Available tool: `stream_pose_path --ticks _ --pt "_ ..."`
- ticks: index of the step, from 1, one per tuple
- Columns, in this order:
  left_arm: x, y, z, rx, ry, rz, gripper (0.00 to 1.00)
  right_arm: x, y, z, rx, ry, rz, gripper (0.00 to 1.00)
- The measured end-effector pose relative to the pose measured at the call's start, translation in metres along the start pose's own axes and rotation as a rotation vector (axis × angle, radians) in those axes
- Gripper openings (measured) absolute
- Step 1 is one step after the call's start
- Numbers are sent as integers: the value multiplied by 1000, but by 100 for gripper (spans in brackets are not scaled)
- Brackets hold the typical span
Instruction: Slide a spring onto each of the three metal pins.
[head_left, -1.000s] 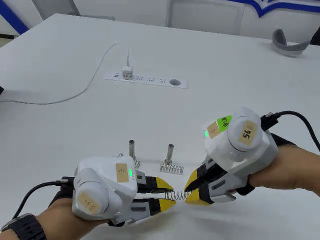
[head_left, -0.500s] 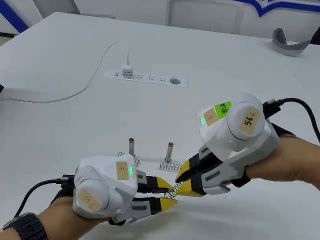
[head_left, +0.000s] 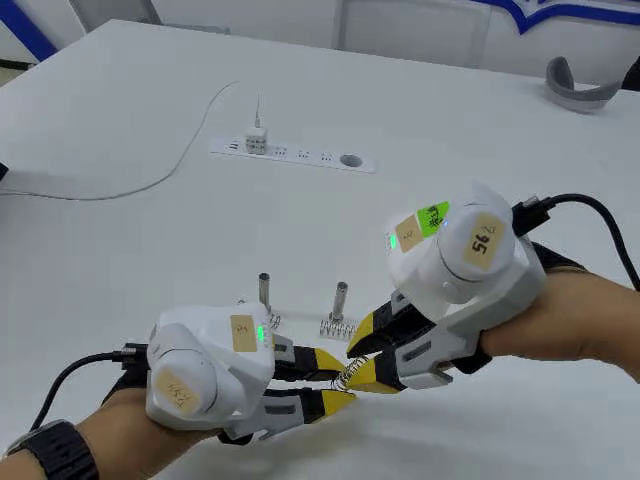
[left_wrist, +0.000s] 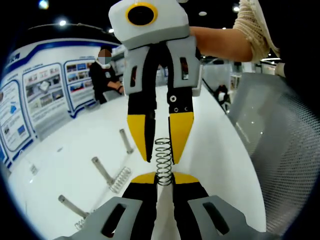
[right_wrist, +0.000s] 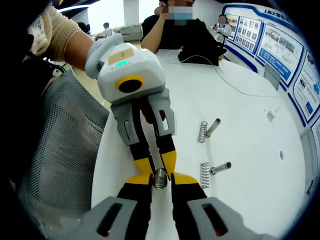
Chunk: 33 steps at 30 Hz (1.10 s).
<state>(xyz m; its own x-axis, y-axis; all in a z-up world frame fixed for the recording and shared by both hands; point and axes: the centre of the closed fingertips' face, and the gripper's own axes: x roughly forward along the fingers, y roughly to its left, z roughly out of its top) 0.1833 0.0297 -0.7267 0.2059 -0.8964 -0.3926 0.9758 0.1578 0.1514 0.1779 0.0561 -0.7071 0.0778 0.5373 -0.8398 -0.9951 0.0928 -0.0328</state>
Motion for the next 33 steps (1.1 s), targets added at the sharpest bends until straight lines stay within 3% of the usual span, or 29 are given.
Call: stream_pose_path --ticks 25,33 --pt "-2 7 6 -42 -41 25 12 0 -6 2 22 23 -16 12" --pt "-9 9 3 -82 -46 49 23 -5 -11 0 34 30 -32 12"
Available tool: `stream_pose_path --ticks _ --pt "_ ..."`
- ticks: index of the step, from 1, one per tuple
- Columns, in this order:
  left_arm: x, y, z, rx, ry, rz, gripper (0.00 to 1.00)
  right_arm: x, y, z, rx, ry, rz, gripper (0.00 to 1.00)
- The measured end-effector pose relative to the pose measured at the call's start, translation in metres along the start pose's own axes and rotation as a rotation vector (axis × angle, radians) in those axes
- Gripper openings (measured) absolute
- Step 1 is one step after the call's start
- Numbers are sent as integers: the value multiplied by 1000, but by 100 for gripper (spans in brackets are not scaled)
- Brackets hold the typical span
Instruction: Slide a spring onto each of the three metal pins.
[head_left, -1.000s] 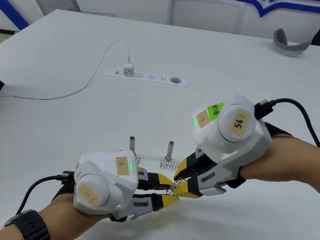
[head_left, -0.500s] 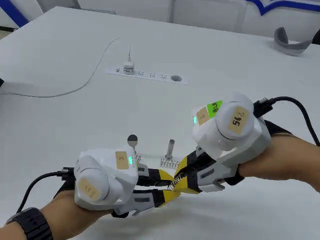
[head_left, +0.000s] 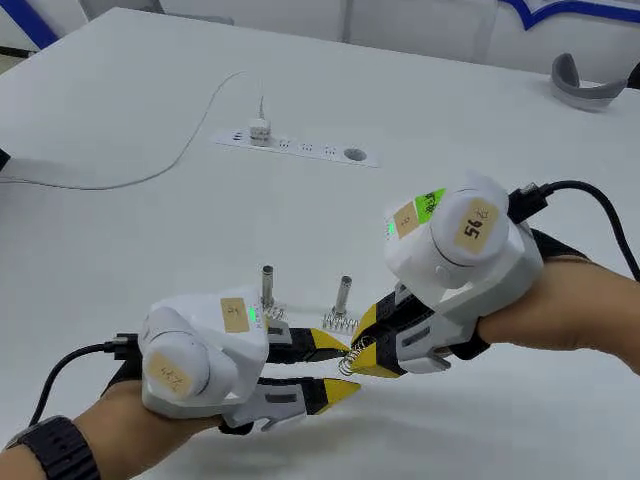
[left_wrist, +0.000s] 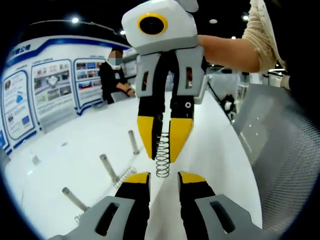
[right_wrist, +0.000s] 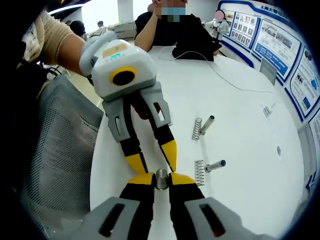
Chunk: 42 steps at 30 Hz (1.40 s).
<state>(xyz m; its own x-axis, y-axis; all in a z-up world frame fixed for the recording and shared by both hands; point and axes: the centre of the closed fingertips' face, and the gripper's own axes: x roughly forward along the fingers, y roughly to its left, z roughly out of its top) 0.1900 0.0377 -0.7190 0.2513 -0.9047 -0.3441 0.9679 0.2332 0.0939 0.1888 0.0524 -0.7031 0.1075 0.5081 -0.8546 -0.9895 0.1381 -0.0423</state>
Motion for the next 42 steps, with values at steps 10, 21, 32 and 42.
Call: stream_pose_path --ticks 10,21,32,42 --pt "-16 11 -3 -45 -1 43 33 -14 -15 -9 41 0 -38 12" --pt "-43 31 -12 -82 3 131 40 -30 -29 -15 78 0 -83 12" --pt "-66 55 -21 -119 10 220 47 -50 -44 -23 110 4 -125 12" --pt "-79 70 -28 -142 15 285 53 -59 -51 -28 126 19 -143 12"
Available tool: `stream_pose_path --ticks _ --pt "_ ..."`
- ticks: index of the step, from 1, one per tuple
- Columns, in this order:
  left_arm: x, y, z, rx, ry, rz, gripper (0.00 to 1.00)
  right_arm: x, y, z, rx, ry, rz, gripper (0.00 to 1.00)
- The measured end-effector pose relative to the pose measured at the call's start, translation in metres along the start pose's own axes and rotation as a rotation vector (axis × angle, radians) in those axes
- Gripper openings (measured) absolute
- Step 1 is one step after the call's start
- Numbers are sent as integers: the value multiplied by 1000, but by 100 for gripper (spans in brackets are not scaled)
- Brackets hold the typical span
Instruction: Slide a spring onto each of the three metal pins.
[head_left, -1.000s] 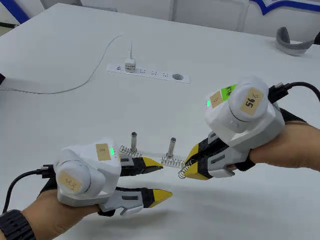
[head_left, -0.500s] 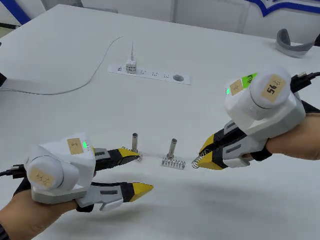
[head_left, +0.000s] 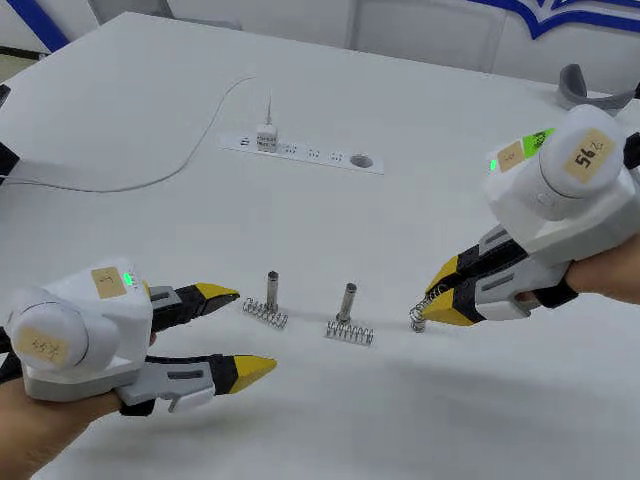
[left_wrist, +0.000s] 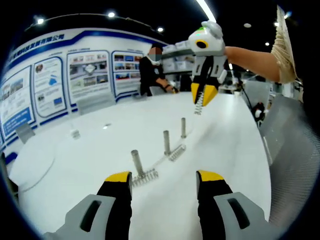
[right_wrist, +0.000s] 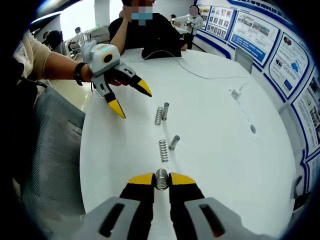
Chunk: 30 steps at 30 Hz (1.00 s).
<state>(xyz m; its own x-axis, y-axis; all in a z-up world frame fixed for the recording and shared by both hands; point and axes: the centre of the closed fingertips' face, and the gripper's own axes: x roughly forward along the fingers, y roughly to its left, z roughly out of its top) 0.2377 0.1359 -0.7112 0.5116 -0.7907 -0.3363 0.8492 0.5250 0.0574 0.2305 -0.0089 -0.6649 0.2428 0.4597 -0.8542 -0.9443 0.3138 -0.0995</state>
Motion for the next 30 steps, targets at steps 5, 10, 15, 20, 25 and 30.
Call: stream_pose_path --ticks 5,10,15,20,25,30 --pt "-1 2 -1 -11 1 15 57 -4 -7 -1 0 14 -16 12" --pt "-1 3 -3 -26 9 21 63 -11 -20 -2 -1 30 -46 12" --pt "-1 5 -3 -29 8 26 65 -12 -32 -6 4 53 -58 12" --pt "0 6 -2 -34 4 23 66 -5 -42 -15 -6 113 -66 12" --pt "0 6 -3 -38 7 23 67 4 -46 -20 -4 146 -42 12" --pt "0 7 -2 -44 4 26 68 12 -49 -23 -10 175 -15 12"
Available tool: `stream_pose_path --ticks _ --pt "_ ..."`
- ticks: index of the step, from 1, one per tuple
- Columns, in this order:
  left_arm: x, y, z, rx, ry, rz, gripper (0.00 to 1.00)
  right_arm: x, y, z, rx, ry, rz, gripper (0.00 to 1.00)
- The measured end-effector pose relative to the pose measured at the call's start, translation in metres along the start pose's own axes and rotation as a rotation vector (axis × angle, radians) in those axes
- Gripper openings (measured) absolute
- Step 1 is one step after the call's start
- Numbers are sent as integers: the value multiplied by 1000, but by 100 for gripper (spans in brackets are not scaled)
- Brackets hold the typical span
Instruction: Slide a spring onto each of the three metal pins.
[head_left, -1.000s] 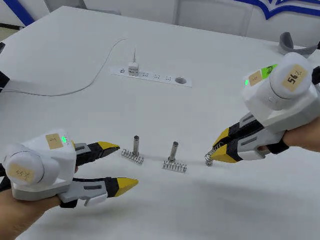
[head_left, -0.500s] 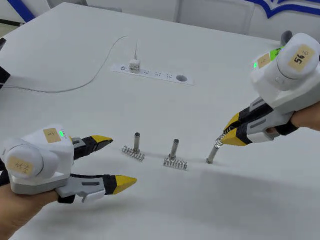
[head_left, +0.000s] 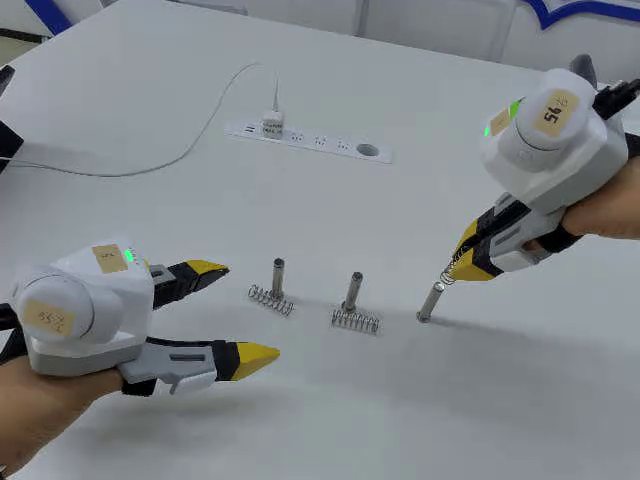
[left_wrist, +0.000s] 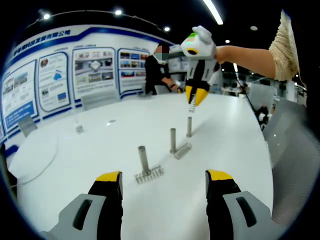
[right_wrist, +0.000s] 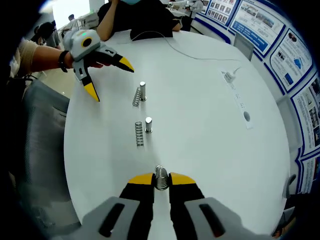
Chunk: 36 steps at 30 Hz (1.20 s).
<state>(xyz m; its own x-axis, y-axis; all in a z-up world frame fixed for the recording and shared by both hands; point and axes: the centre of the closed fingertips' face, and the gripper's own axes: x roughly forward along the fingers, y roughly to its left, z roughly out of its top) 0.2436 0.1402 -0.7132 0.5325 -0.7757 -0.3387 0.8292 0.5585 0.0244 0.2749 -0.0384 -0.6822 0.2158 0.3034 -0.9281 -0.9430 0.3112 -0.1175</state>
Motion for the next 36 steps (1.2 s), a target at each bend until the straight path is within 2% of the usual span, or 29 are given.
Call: stream_pose_path --ticks 3,6,20,30,36 --pt "1 1 0 -1 1 1 68 5 -1 -3 -11 26 5 12" --pt "1 0 -1 -1 3 -3 68 7 -1 -2 -9 21 13 12" --pt "1 0 -1 -3 1 -3 67 22 2 -6 -25 65 37 12" --pt "1 0 -1 -3 1 -3 66 40 4 -12 -18 100 53 12" --pt "1 1 -2 -3 3 -3 66 52 6 -17 6 103 65 12"
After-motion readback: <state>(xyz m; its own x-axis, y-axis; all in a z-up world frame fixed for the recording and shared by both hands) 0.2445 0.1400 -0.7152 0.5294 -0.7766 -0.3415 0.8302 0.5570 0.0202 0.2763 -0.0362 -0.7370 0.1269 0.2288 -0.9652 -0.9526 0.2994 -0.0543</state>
